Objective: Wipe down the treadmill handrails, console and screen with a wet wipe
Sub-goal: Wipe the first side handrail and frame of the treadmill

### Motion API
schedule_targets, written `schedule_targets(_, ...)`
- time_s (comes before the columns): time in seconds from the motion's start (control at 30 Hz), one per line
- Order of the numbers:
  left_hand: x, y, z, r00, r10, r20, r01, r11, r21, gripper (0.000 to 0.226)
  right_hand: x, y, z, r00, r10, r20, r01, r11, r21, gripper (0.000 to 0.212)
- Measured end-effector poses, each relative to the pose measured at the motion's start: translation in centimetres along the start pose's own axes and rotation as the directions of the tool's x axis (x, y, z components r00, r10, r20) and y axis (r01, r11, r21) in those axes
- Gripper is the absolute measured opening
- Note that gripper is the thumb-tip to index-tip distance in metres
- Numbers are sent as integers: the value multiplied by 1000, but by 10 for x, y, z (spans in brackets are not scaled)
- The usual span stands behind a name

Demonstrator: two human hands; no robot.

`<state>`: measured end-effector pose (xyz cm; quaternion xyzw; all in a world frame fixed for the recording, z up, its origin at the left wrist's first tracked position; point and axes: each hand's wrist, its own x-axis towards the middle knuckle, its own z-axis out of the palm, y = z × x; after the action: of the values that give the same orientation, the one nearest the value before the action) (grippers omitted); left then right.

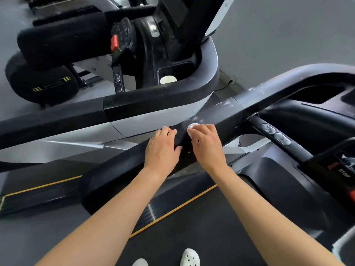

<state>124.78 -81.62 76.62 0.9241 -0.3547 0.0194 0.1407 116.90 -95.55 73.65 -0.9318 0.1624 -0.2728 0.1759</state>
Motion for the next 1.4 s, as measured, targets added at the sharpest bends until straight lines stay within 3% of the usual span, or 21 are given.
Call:
schedule_targets(0.17,3,1,-10,999,-43,21,44,997,-63,58,14,7,-12,992,124,-30,-123,992,11,20)
schedule_targets(0.27,4,-1,-15,998,-53,33,56,993,-100,57,3,-8,-12,999,-27,40,27,1000,4,19)
schedule_targets(0.4,7,-4,-21,997,-62,55,69,990,-124,57,6,-1,-20,952,-243,188,254,967,-36,25)
schedule_targets(0.47,8,-4,-22,996,-71,62,79,988,-136,57,20,8,-25,967,-184,175,200,977,-75,21)
schedule_targets(0.6,7,-3,-22,995,-79,54,86,984,-158,55,38,10,-23,992,65,109,-58,996,-71,19)
schedule_targets(0.67,8,-4,-20,995,-86,54,93,982,-163,54,35,-2,-18,993,37,116,-32,999,-42,18)
schedule_targets(0.77,9,-7,-19,994,-86,61,96,978,-185,54,24,-15,-15,963,-165,215,175,984,-30,17)
schedule_targets(0.83,10,-8,-18,994,-88,63,99,974,-204,55,31,-10,-17,940,-205,274,229,971,-61,22)
schedule_targets(1.03,17,-19,-15,994,-71,86,92,958,-271,54,55,8,-13,976,28,216,5,988,-152,21)
schedule_targets(1.1,23,-26,-19,989,-75,124,114,934,-340,51,53,-4,-9,973,8,230,17,994,-109,21)
schedule_targets(1.23,37,-42,-26,981,-20,193,102,900,-424,38,57,-9,-7,906,-128,402,175,981,-83,29)
schedule_targets(1.3,41,-47,-27,979,-4,206,98,890,-446,35,70,1,-10,893,-88,442,158,979,-125,38)
schedule_targets(1.4,46,-55,-22,974,18,227,98,866,-491,33,89,14,-8,889,82,451,22,975,-222,50)
